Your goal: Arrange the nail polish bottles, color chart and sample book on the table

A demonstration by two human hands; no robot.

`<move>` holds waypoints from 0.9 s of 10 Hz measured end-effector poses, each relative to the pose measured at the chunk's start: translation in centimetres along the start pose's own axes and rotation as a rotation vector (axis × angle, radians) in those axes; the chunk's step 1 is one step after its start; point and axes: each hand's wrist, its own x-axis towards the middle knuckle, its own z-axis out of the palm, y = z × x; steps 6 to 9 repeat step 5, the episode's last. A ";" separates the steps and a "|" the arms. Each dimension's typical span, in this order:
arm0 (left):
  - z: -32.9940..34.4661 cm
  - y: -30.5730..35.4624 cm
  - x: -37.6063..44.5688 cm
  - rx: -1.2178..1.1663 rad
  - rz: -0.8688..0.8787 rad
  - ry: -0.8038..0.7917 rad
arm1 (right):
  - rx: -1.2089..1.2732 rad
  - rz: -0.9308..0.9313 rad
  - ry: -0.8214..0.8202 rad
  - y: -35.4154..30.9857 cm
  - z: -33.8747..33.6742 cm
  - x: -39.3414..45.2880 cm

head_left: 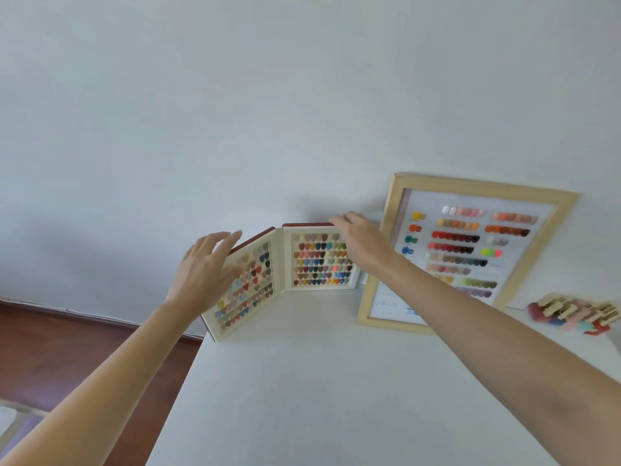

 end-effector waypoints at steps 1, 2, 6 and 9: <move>-0.1 3.3 -1.2 -0.047 0.107 0.075 | 0.022 -0.055 0.014 0.2 -1.2 -3.3; 0.7 7.0 -3.2 -0.097 0.176 0.034 | 0.092 -0.042 -0.018 1.2 -2.3 -8.2; 8.0 19.4 -12.3 -0.099 0.224 -0.200 | 0.197 0.212 -0.282 9.3 -3.8 -27.3; 8.0 19.4 -12.3 -0.099 0.224 -0.200 | 0.197 0.212 -0.282 9.3 -3.8 -27.3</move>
